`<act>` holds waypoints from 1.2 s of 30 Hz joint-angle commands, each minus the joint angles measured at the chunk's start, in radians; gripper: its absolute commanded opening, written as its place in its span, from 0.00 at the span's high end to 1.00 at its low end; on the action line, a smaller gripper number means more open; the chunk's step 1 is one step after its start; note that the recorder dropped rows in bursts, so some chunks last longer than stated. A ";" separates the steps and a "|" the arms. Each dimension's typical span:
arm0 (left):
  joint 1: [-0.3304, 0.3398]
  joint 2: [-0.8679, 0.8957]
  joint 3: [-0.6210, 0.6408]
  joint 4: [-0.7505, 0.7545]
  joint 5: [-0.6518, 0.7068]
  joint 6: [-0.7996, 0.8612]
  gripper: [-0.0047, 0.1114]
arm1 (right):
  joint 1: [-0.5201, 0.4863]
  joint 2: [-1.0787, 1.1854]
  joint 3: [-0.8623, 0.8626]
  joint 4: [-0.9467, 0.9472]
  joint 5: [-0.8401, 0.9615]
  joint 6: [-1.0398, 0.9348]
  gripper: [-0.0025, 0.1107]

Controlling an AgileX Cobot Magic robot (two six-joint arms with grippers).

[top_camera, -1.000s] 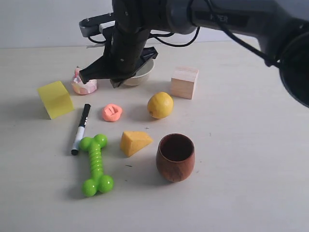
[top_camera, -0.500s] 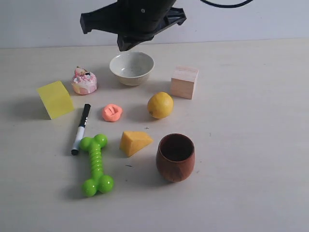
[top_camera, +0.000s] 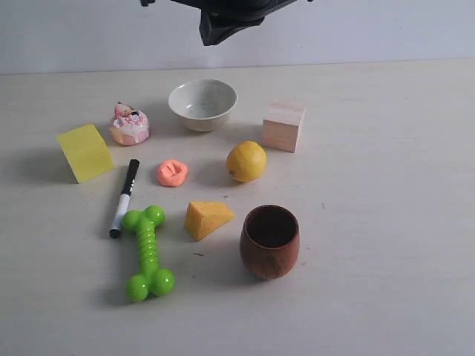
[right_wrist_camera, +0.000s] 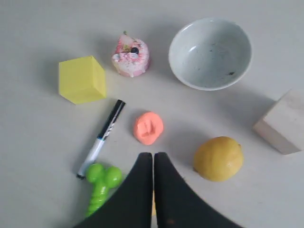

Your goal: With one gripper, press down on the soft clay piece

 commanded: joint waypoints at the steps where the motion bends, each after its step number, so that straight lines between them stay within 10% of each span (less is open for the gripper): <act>1: -0.005 -0.002 -0.003 -0.003 -0.011 0.000 0.96 | -0.004 -0.008 0.009 -0.199 0.022 0.041 0.96; 21: -0.005 -0.002 -0.003 -0.003 -0.011 0.000 0.96 | -0.007 -0.085 0.055 -0.536 -0.076 0.226 0.96; 36: -0.005 -0.002 -0.003 -0.003 -0.011 0.000 0.96 | -0.276 -0.504 0.579 -0.544 -0.351 0.272 0.96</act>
